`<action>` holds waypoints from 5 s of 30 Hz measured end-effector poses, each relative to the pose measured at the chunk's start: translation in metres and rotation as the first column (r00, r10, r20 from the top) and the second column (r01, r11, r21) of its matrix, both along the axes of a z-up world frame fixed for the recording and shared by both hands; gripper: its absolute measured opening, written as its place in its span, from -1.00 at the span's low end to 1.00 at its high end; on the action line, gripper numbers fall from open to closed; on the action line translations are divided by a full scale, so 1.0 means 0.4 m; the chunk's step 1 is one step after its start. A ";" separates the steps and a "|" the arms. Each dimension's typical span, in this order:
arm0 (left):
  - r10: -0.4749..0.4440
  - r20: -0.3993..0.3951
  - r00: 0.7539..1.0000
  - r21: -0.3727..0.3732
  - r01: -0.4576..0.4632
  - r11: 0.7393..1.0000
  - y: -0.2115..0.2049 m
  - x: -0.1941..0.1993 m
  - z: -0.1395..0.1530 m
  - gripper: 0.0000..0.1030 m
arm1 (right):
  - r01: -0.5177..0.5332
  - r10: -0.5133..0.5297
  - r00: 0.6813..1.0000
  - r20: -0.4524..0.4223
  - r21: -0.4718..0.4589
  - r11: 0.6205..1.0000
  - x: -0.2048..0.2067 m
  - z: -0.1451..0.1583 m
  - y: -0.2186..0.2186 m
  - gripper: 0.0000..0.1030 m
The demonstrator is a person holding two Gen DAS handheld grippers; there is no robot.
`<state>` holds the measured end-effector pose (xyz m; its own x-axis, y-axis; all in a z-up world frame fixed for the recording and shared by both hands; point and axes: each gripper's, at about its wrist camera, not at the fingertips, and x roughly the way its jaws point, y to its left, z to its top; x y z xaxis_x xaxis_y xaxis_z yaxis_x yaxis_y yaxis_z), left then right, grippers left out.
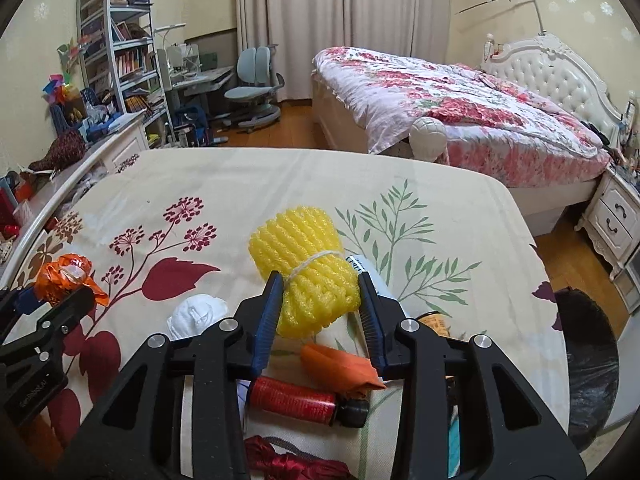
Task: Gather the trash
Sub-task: 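Grasp the yellow foam net with the right tool while the left tool holds the orange bag, then drop the orange bag and yellow foam net into the black bin, then grasp the white plastic bag on the bed with the left tool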
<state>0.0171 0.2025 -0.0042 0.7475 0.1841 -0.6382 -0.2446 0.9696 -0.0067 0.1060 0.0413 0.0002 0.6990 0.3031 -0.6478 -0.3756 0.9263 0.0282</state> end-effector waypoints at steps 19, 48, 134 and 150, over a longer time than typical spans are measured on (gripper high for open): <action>-0.311 0.099 0.945 0.018 0.310 0.950 -0.406 0.034 0.082 0.06 | 0.395 -0.398 0.909 0.122 0.047 0.917 -0.126 0.073 -0.505 -0.28; -0.525 -0.027 0.851 0.065 0.525 0.848 -0.888 0.257 -0.031 0.06 | 0.637 -0.638 0.769 0.034 0.041 0.770 -0.048 -0.083 -0.859 -0.27; -0.094 -0.119 0.988 0.009 0.096 0.995 -0.127 0.118 -0.076 0.28 | 0.223 -0.223 0.975 0.004 -0.001 0.975 -0.077 -0.038 -0.263 0.30; -0.114 -0.080 0.990 -0.027 0.112 0.993 -0.092 0.107 -0.060 -0.29 | 0.115 -0.115 0.993 -0.001 -0.021 0.993 -0.017 -0.029 -0.151 0.30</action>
